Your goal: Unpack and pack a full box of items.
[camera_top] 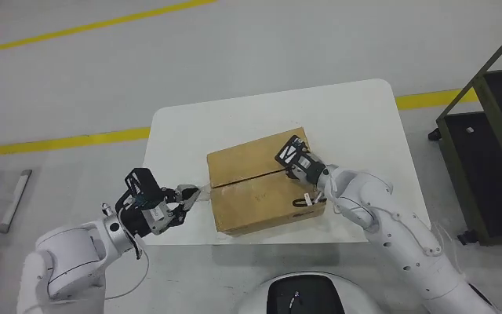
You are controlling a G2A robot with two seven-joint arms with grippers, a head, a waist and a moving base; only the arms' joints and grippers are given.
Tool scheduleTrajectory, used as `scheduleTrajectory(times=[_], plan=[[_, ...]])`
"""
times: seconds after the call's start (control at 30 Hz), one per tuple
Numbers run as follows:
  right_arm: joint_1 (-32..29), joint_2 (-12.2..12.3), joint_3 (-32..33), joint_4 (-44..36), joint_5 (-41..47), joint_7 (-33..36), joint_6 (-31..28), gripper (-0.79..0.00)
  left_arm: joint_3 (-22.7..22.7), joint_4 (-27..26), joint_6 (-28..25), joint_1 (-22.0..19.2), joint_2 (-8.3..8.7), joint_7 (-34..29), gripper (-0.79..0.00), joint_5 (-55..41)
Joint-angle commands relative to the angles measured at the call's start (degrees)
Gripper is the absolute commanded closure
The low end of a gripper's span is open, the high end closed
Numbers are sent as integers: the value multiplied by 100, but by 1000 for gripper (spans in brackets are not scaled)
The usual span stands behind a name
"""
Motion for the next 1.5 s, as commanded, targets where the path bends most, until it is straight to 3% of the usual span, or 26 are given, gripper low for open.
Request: scheduleTrajectory(times=[0.0,0.37,0.47,0.5,0.53,0.6,0.67,0.73,0.77,0.87,0.9,0.93,0.97,1.0,1.07,1.1,1.17,1.2,1.47], plan=[[-51,19,105,-90,24,88,-6,0,332,12,230,-198,15,-225,0,-210],[-302,72,280,-188,135,166,-146,0,1630,766,1135,-1142,-17,-563,0,-27],[-273,65,248,-141,131,154,-105,0,1846,841,1248,-1337,-36,-519,-237,-164],[-266,63,237,-130,122,159,-95,0,1907,815,1249,-1403,-42,-493,-453,-216],[-259,62,228,-122,126,162,-87,0,1983,831,1248,-1443,-51,-440,-785,-407],[-249,58,216,-115,155,158,-80,-3,2052,759,1249,-1595,-53,-475,-785,-444],[-236,56,216,-130,185,160,-74,-262,2104,779,1252,-1667,-61,-370,-785,-599],[-226,61,243,-183,191,171,-79,-299,2126,746,1253,-1759,-61,-317,-785,-526],[-233,65,279,-229,218,150,-82,-354,2144,728,1253,-1790,-65,-248,-785,-562],[-264,92,448,-347,302,192,-118,-382,2151,679,1231,-1873,-67,-82,-785,-507],[-278,106,522,-392,313,220,-152,-511,2148,661,1208,-1888,-66,-28,-785,-503],[-288,126,605,-460,234,245,-195,-523,2124,615,1151,-1916,-62,25,-785,-427],[-320,143,677,-516,225,263,-258,-409,2101,605,1130,-1916,-59,83,-785,-362],[-352,161,787,-566,274,262,-293,-409,2065,593,1142,-1904,-58,174,-785,-370],[-432,193,1005,-657,476,294,-386,-628,1985,548,1088,-1870,-44,246,-785,-325],[-468,206,1132,-710,675,285,-439,-613,1902,515,1097,-1856,-33,272,-785,-193],[-549,230,1356,-795,1181,358,-579,-671,1750,480,1126,-1735,-14,365,-785,-41],[-565,245,1458,-850,1417,446,-682,-785,1653,441,1121,-1657,1,381,-785,117],[-445,399,1586,-990,1413,750,-2286,-785,822,372,1402,-533,90,791,-785,1600]])
